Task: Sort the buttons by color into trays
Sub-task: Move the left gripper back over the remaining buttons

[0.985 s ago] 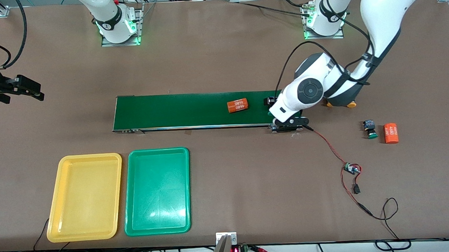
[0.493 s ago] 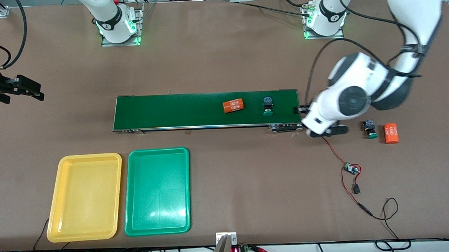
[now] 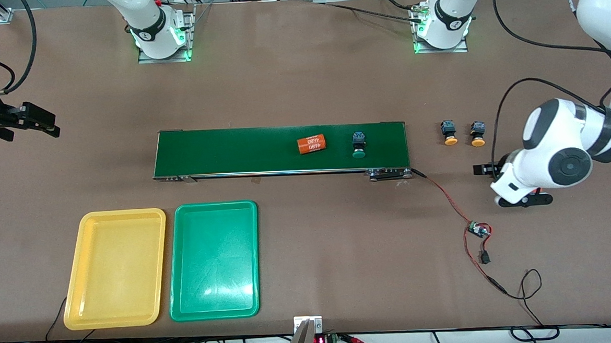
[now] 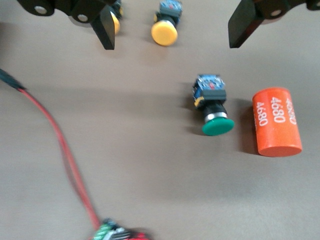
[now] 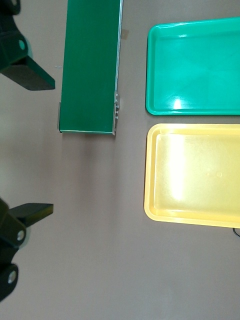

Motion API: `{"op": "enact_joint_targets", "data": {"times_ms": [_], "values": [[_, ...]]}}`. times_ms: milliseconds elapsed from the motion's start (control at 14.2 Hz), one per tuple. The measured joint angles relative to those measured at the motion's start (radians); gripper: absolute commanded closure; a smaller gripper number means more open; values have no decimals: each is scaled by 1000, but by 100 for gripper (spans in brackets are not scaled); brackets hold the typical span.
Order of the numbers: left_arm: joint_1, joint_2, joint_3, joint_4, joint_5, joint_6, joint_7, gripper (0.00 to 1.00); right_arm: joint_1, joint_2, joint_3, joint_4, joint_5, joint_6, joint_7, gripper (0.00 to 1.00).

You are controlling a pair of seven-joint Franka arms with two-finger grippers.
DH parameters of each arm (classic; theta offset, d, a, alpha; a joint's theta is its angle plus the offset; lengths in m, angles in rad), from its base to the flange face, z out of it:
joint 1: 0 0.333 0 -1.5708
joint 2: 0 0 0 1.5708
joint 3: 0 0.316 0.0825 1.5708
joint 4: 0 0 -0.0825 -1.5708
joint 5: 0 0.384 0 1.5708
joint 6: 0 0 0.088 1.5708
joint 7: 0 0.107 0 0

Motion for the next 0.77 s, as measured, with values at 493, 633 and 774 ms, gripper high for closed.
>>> {"op": "enact_joint_targets", "data": {"times_ms": [493, 633, 774], "values": [[97, 52, 58, -98, 10, 216, 101, 0, 0, 0, 0, 0, 0, 0, 0, 0], [99, 55, 72, -115, 53, 253, 104, 2, 0, 0, 0, 0, 0, 0, 0, 0], [99, 68, 79, -119, 88, 268, 104, 20, 0, 0, 0, 0, 0, 0, 0, 0]]}}
